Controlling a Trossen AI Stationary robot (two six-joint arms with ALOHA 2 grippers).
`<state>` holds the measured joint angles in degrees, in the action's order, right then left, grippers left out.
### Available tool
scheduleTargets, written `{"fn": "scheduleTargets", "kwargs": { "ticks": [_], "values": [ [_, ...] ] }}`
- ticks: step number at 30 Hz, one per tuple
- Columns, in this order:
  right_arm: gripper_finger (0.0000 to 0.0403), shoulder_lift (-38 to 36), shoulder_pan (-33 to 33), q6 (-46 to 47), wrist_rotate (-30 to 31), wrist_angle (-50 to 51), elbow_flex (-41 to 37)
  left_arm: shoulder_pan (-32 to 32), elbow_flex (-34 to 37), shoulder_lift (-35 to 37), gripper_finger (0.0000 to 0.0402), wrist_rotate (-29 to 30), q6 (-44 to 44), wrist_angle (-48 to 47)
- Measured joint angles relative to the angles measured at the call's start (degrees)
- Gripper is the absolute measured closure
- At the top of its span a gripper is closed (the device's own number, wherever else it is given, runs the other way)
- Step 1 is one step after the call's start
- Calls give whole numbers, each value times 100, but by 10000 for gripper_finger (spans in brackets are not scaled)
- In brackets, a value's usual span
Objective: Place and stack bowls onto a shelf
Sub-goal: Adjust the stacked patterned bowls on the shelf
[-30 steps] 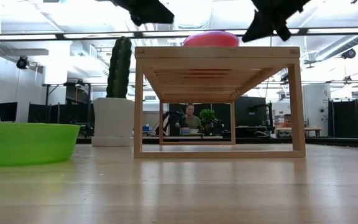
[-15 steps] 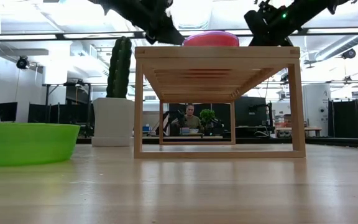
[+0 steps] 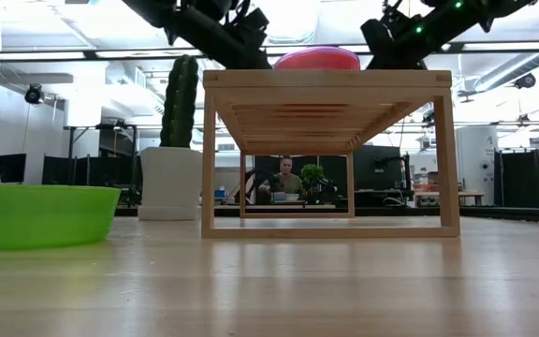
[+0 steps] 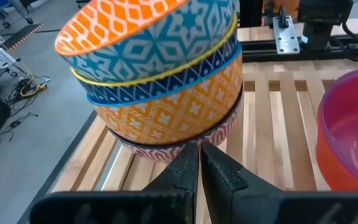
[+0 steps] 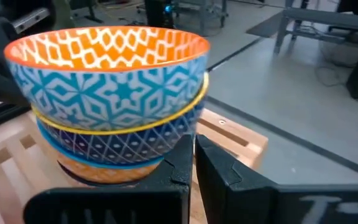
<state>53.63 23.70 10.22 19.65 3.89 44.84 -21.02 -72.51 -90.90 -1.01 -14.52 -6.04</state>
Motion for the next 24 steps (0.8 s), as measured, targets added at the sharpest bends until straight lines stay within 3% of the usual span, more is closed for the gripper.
{"fn": "scheduleTargets", "kwargs": {
  "ticks": [9, 24],
  "values": [
    [394, 423, -2, -38, -356, -223, -2, 0, -11, -105, 401, -5, 1, 46],
    [394, 289, -4, -18, -469, -247, -2, -48, -11, -107, 402, -5, -22, 46]
  ]
}}
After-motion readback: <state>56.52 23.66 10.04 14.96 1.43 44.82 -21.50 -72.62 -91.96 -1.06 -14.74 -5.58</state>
